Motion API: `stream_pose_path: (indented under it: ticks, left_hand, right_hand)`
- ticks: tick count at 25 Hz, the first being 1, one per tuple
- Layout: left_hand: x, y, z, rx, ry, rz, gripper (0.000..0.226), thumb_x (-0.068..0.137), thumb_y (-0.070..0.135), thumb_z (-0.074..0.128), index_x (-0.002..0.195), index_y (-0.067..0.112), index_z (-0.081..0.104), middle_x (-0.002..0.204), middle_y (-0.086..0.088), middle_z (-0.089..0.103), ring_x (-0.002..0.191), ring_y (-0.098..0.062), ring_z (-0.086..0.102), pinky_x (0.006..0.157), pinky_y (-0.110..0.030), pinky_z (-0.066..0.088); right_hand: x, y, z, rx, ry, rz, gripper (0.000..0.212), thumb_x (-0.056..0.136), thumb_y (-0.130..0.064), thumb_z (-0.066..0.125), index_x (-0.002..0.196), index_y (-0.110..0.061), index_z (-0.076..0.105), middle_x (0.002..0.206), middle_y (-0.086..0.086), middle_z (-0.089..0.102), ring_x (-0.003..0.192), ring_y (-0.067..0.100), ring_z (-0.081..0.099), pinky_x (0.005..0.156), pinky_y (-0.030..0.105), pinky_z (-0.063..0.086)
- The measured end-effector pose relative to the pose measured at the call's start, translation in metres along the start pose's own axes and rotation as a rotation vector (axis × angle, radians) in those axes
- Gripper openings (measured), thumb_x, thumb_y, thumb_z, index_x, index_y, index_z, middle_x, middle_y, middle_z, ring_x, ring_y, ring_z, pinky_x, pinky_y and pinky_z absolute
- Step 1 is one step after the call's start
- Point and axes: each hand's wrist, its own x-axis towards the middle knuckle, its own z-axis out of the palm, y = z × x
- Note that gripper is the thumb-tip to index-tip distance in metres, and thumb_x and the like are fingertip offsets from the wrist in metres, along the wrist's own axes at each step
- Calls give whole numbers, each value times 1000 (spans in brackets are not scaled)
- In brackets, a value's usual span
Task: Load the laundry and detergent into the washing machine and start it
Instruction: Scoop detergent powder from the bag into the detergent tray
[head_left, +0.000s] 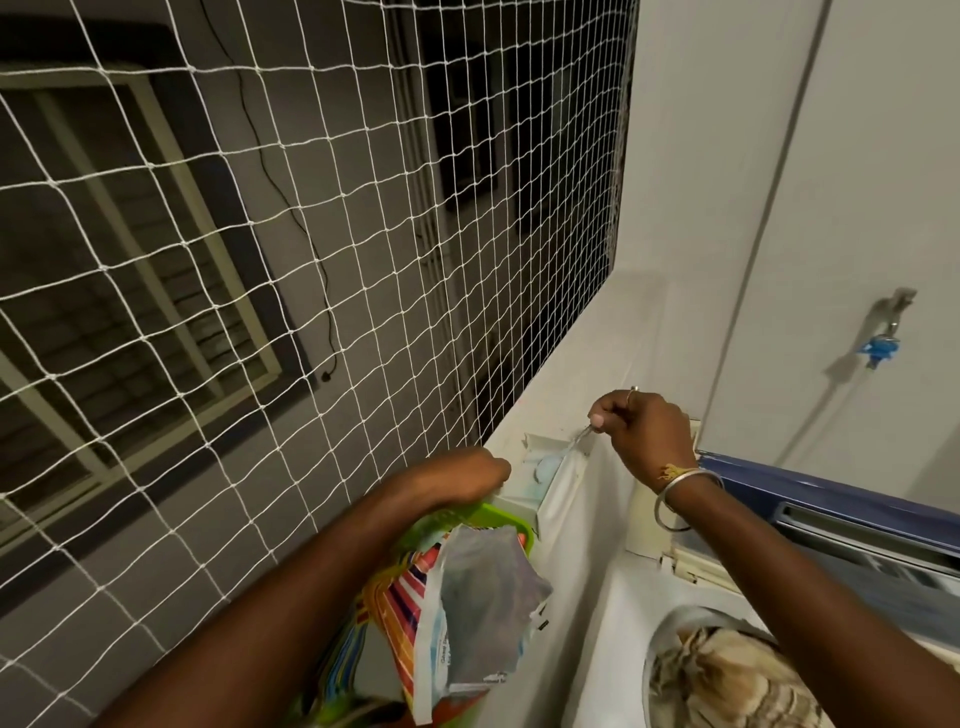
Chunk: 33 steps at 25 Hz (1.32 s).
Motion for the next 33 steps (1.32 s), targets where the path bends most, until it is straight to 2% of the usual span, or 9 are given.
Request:
stream_pose_path:
  ticks: [6,9,11,15,17,18,20,27,33]
  left_hand:
    - [-1,-8,-3,-87,15,6,68,69,47,34,112,7,67,116,-12,65,104,-28,62,100,-44,48]
    - [-11,-4,-9,-142,19,-8,56,82,41,42,116,2,65,125,-18,62,112,-31,60,102,-43,46]
    - [-21,0,-13,-202,58,11,41,91,32,47,114,3,66,129,-20,60,112,-28,59,101,-42,46]
    - [-45,3,-14,-522,107,4,32,96,19,51,115,0,67,125,-18,64,107,-17,63,68,-17,48]
    - [-65,4,-10,-680,114,19,31,96,19,52,117,2,68,124,-15,66,110,-18,63,85,-21,51]
    - [-74,4,-8,-728,125,37,32,96,20,50,118,5,68,124,-10,67,112,-18,62,97,-29,48]
    - [-92,2,-6,-781,157,86,33,98,21,46,118,9,69,122,-3,69,117,-17,59,107,-35,43]
    - [-145,-3,5,-832,249,231,37,93,36,45,116,23,72,119,11,70,117,-6,61,107,-31,42]
    - [-173,-9,15,-801,327,219,38,88,43,45,111,32,74,118,10,70,109,-5,64,103,-30,45]
  right_hand:
    - [2,-2,-1,-112,77,-169,15,90,-26,70,80,-36,70,75,-18,70,75,10,64,85,35,33]
    - [-3,-2,-3,-38,143,-217,9,87,-25,73,84,-33,75,75,-19,70,73,9,64,90,44,46]
    - [-8,-8,-9,83,195,-156,6,88,-26,72,86,-30,76,76,-19,69,74,8,64,86,40,50]
    - [-26,-15,-28,391,200,115,8,88,-25,71,84,-22,78,75,-7,75,80,9,69,76,23,51]
    - [-42,-21,-38,542,173,216,7,86,-21,73,83,-18,78,74,-2,75,75,11,69,73,25,51]
    - [-51,-25,-43,603,159,252,7,86,-19,73,84,-15,78,74,0,75,71,9,68,66,20,51]
    - [-71,-34,-53,658,137,296,8,87,-17,72,85,-11,77,75,4,75,61,1,63,51,11,44]
    - [-132,-73,-87,785,149,334,12,86,-16,71,92,-6,76,81,11,76,70,7,67,68,25,50]
    - [-174,-117,-64,689,139,234,4,84,-11,73,84,-12,77,72,5,75,68,10,70,67,23,51]
